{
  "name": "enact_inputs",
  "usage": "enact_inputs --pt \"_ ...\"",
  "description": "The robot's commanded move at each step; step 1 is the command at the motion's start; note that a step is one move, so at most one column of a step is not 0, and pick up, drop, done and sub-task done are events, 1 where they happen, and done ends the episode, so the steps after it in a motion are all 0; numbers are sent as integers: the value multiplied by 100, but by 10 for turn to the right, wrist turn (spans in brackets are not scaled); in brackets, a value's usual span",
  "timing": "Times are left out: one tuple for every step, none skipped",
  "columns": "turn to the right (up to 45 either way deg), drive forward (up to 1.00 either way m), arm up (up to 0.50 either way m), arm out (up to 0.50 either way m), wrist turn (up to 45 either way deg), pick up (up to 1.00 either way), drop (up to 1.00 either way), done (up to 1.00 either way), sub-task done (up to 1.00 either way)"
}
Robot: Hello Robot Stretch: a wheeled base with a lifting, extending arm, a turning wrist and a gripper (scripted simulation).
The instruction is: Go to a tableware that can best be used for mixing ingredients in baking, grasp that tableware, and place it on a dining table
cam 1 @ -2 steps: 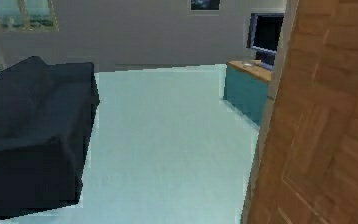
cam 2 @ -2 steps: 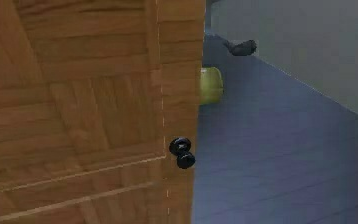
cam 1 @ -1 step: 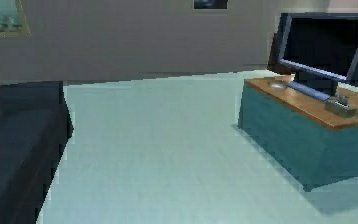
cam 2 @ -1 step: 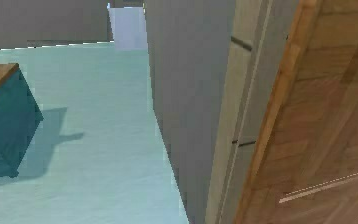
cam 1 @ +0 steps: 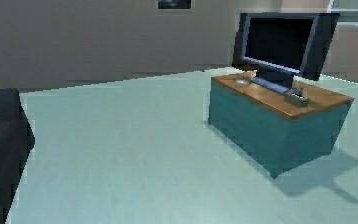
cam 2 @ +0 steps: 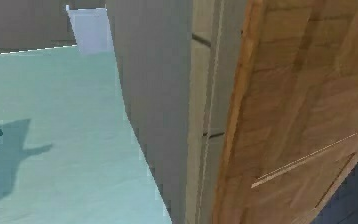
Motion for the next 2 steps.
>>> enact_inputs --pt "0 25 0 0 0 0 0 0 0" --pt "150 0 0 0 0 0 0 0 0"
